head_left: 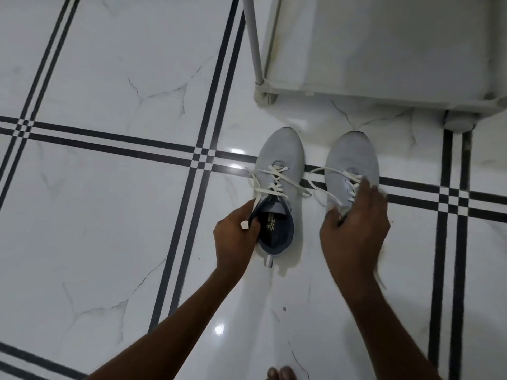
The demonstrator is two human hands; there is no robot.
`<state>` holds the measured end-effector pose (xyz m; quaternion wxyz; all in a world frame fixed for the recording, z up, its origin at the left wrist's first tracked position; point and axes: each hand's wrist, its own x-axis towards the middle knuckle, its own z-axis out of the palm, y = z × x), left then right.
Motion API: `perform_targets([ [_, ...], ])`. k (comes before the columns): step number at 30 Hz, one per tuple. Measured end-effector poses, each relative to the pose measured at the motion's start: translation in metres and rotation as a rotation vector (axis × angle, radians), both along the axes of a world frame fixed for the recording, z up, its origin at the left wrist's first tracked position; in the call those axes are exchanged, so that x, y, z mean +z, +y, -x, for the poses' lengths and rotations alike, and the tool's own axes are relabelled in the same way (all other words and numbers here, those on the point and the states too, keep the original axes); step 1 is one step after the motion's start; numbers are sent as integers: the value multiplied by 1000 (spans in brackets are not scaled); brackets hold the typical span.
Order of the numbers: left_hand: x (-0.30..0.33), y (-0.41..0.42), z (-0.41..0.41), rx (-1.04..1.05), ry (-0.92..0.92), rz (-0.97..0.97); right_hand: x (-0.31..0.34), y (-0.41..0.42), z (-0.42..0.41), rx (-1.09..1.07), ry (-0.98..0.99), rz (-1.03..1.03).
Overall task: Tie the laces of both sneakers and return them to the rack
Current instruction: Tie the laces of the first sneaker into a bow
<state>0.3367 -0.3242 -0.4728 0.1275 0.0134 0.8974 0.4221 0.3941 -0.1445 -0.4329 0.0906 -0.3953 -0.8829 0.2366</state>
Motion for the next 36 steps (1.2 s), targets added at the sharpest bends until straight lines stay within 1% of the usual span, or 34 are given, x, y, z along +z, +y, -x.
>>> perform_targets([
  [2,-3,-4,6,-43,3,15,-4,-20,15,83,66,11],
  [4,-5,-8,16,-91,27,34,-15,-35,30,205,92,18],
  [7,1,-11,37,-157,42,33,-30,-41,51,284,29,73],
  [10,13,-11,63,-229,-53,41,-38,-36,63,313,8,123],
  [12,14,-6,79,-194,-181,21,-38,-31,66,299,20,187],
  [14,13,0,91,-163,-314,-51,-37,-28,70,254,23,260],
  [16,12,3,97,-166,-378,-133,-34,-25,76,205,25,359],
  [17,12,3,98,-190,-388,-148,-32,-23,79,182,26,420],
  [19,13,0,96,-266,-352,-101,-27,-19,83,178,22,528],
  [21,14,-2,89,-281,-321,-81,-24,-19,83,253,-13,571],
  [23,16,-3,87,-241,-341,-154,-25,-21,83,328,-24,570],
  [24,20,-3,88,-211,-354,-188,-24,-21,84,318,-11,574],
  [25,23,-5,91,-171,-374,-214,-23,-19,86,263,25,630],
  [28,32,-23,106,-2,-407,-276,-8,-8,93,-58,199,1015],
  [29,35,-33,113,72,-417,-321,-7,-1,95,-157,259,1087],
  [31,38,-52,123,211,-479,-464,-9,7,96,-259,289,1058],
  [32,39,-56,125,226,-512,-496,-13,8,95,-232,233,978],
  [33,38,-56,124,194,-531,-462,-18,4,93,-171,127,865],
  [34,35,-51,118,123,-536,-368,-22,-4,89,-93,9,765],
  [35,31,-43,109,37,-544,-273,-23,-15,85,-2,-81,679],
  [36,27,-32,99,-34,-553,-196,-23,-25,81,83,-126,593],
])
